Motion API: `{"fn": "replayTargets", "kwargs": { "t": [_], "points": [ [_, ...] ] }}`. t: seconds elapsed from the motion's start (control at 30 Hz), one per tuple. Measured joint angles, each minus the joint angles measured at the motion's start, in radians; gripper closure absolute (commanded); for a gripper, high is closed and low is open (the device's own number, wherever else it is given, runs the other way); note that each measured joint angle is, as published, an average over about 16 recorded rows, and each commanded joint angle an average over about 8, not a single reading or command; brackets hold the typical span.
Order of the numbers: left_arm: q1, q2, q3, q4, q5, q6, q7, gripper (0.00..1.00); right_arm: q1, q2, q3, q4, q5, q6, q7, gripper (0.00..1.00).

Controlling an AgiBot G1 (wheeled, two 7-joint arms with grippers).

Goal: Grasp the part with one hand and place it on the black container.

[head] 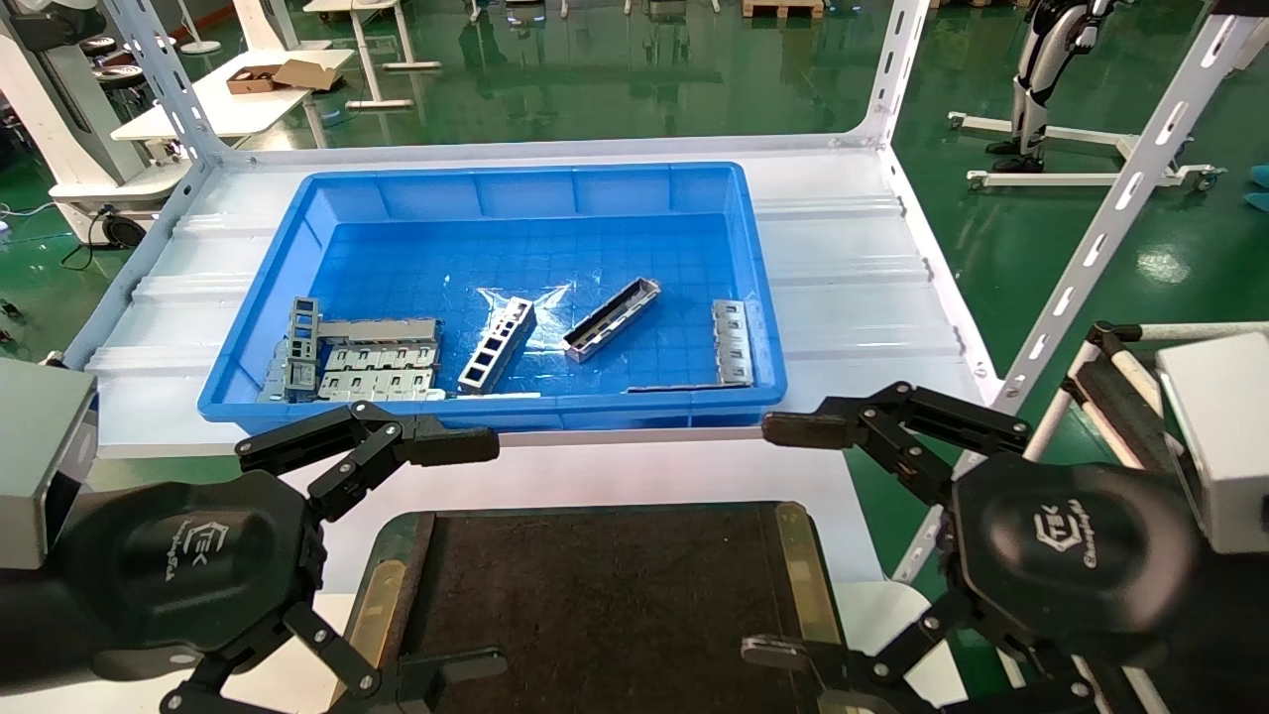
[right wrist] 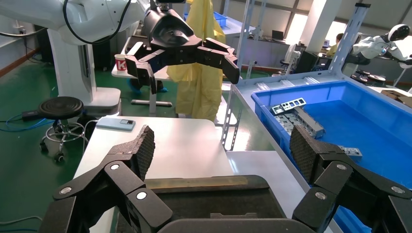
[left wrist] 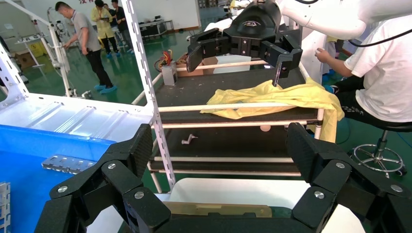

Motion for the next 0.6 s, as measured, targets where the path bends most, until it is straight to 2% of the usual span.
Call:
{"fn": "replayTargets", "kwargs": {
  "t": [0.3, 0.6],
  "points": [
    [-0.052, 0.053, 0.037, 0.018, 0.099, -0.094, -0.025, 0.00, 0.000, 0.000, 0.000, 0.000, 0.000, 0.000, 0.000, 0.00],
    [-0.187, 0.210, 0.125, 0.137, 0.301, -0.258, -0.048, 0.00, 0.000, 0.000, 0.000, 0.000, 0.000, 0.000, 0.000, 0.00]
  ]
}}
